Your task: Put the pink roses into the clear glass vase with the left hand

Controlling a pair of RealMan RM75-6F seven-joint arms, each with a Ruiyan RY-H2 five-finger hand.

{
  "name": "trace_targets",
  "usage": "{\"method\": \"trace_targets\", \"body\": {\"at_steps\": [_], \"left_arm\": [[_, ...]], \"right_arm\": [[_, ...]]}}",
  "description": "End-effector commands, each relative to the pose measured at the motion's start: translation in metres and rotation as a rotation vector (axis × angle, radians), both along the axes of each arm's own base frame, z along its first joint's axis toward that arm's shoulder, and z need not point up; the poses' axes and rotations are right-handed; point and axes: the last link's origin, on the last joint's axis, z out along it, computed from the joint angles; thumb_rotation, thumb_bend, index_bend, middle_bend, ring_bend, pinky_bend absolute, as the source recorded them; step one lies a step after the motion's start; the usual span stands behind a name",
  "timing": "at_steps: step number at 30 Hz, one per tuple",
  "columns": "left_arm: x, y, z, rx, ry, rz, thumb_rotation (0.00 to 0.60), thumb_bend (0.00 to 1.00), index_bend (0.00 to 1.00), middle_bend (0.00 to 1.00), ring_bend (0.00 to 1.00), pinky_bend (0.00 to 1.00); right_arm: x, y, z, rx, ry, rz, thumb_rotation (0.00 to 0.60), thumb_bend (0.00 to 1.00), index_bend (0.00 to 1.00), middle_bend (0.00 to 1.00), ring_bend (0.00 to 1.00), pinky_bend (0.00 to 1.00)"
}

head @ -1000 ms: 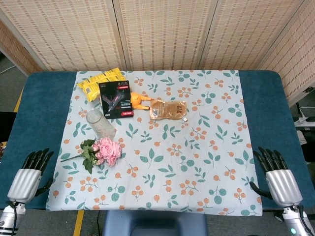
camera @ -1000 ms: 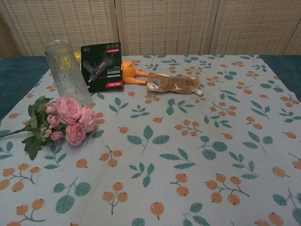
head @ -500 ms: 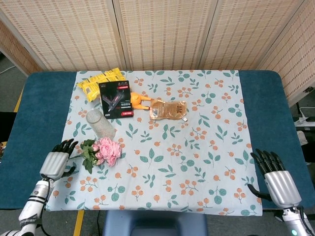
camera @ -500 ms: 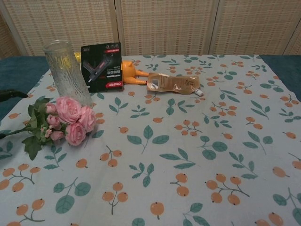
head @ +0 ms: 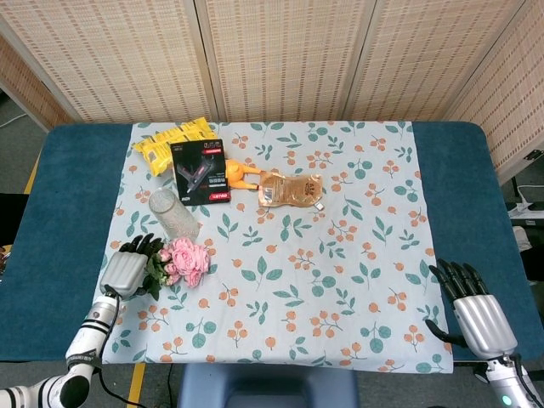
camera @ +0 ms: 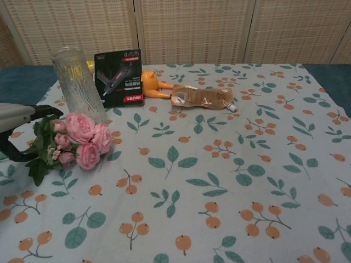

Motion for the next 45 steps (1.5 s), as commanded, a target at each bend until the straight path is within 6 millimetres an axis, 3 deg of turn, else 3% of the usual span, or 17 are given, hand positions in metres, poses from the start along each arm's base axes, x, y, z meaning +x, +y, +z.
{"method": "trace_targets", "body": {"at_steps": [1,13,17,20,22,24,35,45], "left_arm": [[0.011,0.005,-0.009,-0.021,0.024,-0.012,0.600,0.33,0.00,0.00,0.00,0.23],[0.019,0.011,-0.035,-0.066,0.087,-0.018,0.600,0.32,0.00,0.00,0.00,0.23],[0.019,0.011,-0.041,-0.057,0.117,-0.040,0.600,0.33,0.14,0.02,0.00,0.21],[0.019,0.010,-0.042,-0.052,0.125,-0.049,0.600,0.33,0.27,0.11,0.00,0.18],[0.018,0.009,-0.046,-0.031,0.148,-0.080,0.600,0.34,0.42,0.32,0.05,0.16],[0.010,0.005,-0.051,-0.009,0.197,-0.117,0.600,0.36,0.48,0.43,0.09,0.15],[-0.002,-0.005,-0.057,0.046,0.075,-0.186,0.600,0.39,0.67,0.64,0.26,0.11],[-0.002,-0.034,-0.016,0.196,-0.204,-0.307,0.600,0.52,0.78,0.77,0.34,0.11]], "right_arm": [[0.001,0.001,0.002,0.011,-0.018,0.001,0.476,0.19,0.00,0.00,0.00,0.00],[-0.002,0.002,0.006,-0.002,-0.015,-0.010,0.477,0.19,0.00,0.00,0.00,0.00],[-0.002,0.002,0.007,-0.003,-0.016,-0.013,0.477,0.19,0.00,0.00,0.00,0.00],[-0.002,0.002,0.007,-0.002,-0.015,-0.013,0.476,0.19,0.00,0.00,0.00,0.00],[-0.002,0.003,0.007,-0.001,-0.016,-0.013,0.477,0.19,0.00,0.00,0.00,0.00],[-0.002,0.004,0.008,0.003,-0.024,-0.012,0.477,0.19,0.00,0.00,0.00,0.00],[-0.002,0.005,0.009,0.006,-0.029,-0.010,0.476,0.19,0.00,0.00,0.00,0.00],[-0.002,0.005,0.008,0.011,-0.033,-0.015,0.477,0.19,0.00,0.00,0.00,0.00]]}}
